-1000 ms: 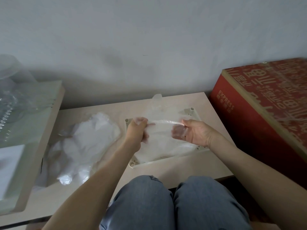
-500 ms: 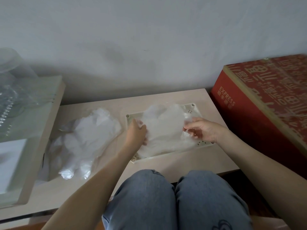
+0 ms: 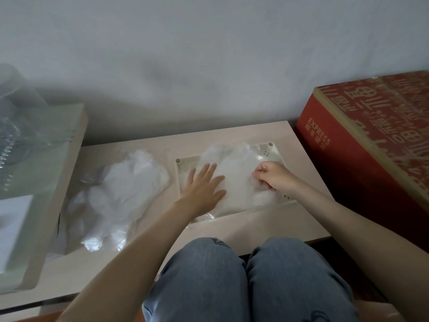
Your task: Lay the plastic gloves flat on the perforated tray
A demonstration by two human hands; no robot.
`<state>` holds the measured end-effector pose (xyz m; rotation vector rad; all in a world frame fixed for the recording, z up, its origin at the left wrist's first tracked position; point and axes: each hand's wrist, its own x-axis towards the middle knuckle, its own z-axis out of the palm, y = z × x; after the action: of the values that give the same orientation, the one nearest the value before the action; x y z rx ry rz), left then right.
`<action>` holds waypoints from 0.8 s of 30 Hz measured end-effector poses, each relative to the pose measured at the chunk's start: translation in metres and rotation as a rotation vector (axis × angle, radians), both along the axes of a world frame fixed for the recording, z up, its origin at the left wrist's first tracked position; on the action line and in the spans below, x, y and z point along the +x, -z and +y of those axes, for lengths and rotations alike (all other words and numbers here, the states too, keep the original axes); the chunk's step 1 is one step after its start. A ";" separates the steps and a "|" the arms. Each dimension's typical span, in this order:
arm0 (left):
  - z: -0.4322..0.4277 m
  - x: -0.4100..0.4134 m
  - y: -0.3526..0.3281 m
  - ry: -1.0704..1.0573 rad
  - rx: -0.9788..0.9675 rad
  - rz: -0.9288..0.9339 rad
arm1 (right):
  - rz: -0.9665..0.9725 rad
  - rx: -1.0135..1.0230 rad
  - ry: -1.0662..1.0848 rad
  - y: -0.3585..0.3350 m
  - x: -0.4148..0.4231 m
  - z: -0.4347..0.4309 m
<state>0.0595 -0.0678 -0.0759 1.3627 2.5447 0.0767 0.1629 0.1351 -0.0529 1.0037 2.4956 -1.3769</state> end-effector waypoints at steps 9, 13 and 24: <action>-0.001 -0.006 0.026 0.014 -0.191 -0.011 | -0.047 0.388 0.049 0.011 0.001 0.012; -0.003 -0.012 0.025 0.051 -0.210 0.016 | 0.191 0.704 -0.118 0.006 -0.004 -0.002; -0.011 -0.018 0.014 0.084 -0.104 0.037 | -0.278 0.589 -0.773 0.037 -0.004 -0.024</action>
<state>0.0419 -0.0784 -0.0899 1.4415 2.4792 -0.0959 0.1594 0.1108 -0.0901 0.1706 2.6441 -0.2715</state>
